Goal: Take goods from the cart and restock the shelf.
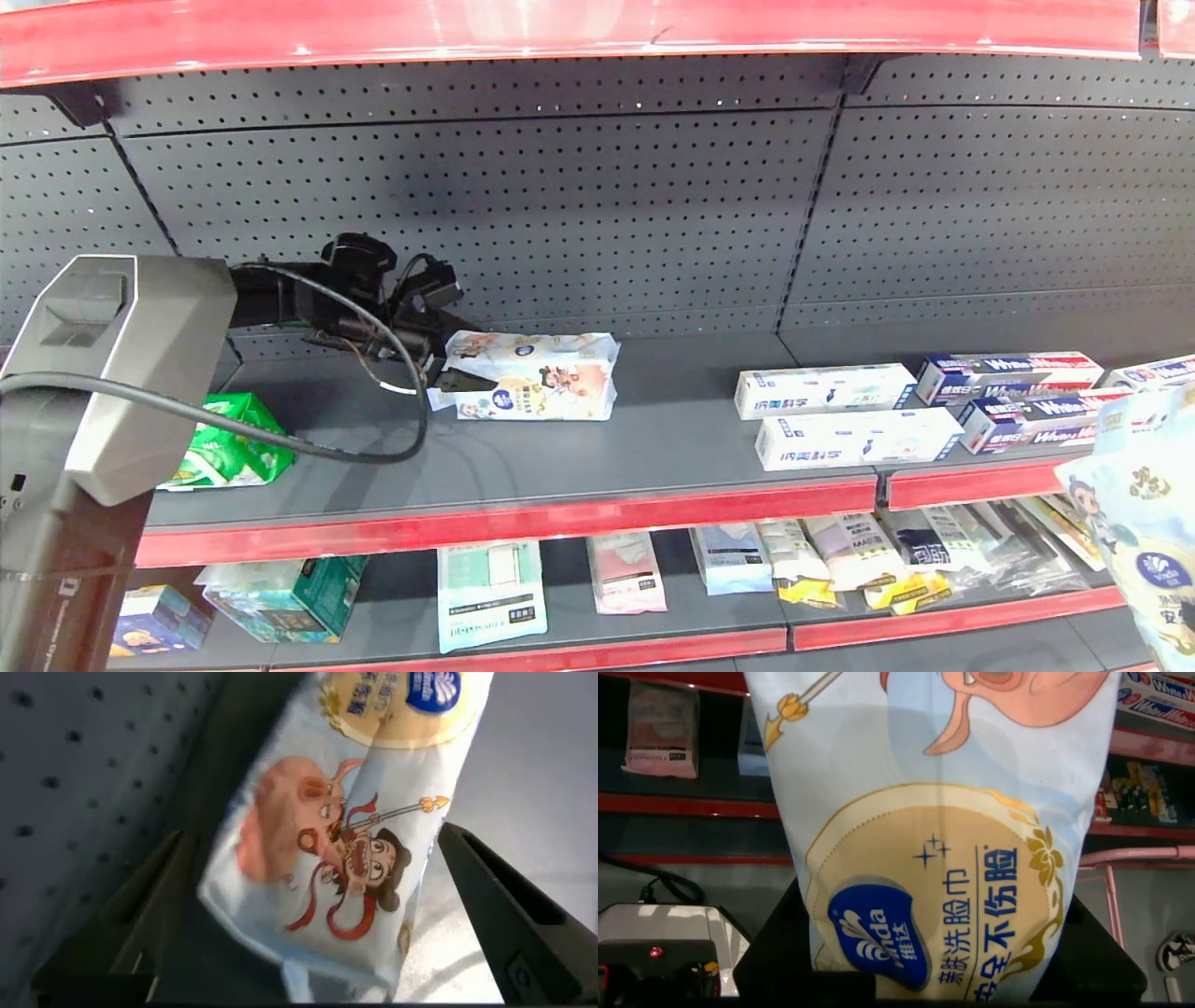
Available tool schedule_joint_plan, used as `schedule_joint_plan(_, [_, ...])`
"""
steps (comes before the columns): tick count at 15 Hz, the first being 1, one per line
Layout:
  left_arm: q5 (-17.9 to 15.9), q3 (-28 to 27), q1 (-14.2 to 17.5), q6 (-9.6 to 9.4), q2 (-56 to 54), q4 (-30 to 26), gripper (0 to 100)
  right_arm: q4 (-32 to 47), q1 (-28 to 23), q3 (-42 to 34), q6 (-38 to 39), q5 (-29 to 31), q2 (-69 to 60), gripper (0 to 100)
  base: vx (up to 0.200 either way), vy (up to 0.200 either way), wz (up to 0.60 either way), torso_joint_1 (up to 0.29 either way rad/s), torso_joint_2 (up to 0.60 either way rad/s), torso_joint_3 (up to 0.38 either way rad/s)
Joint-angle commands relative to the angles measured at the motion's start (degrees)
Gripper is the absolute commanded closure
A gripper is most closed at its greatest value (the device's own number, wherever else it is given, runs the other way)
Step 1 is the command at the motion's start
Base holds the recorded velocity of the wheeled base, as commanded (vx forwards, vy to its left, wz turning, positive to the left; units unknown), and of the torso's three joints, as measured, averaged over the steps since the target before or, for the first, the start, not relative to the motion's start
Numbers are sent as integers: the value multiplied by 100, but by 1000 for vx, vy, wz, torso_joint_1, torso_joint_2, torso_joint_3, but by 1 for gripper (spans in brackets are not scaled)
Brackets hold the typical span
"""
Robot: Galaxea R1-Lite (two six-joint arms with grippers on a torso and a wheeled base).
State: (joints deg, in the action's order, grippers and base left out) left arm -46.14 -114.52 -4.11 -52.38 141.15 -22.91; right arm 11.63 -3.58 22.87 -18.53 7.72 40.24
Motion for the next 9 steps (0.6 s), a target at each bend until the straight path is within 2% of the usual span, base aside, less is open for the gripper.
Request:
schedule_joint_plan(1, [0, -7, -37, 0, 219, -12, 0, 15, -2, -11, -2, 2, 28, 100, 0, 0, 0, 0, 0, 0])
schedule_joint_plan(9, [0, -7, -178, 0, 290, -144, 0, 24, -2, -28, -10, 2, 28, 100, 0, 0, 0, 0, 0, 0])
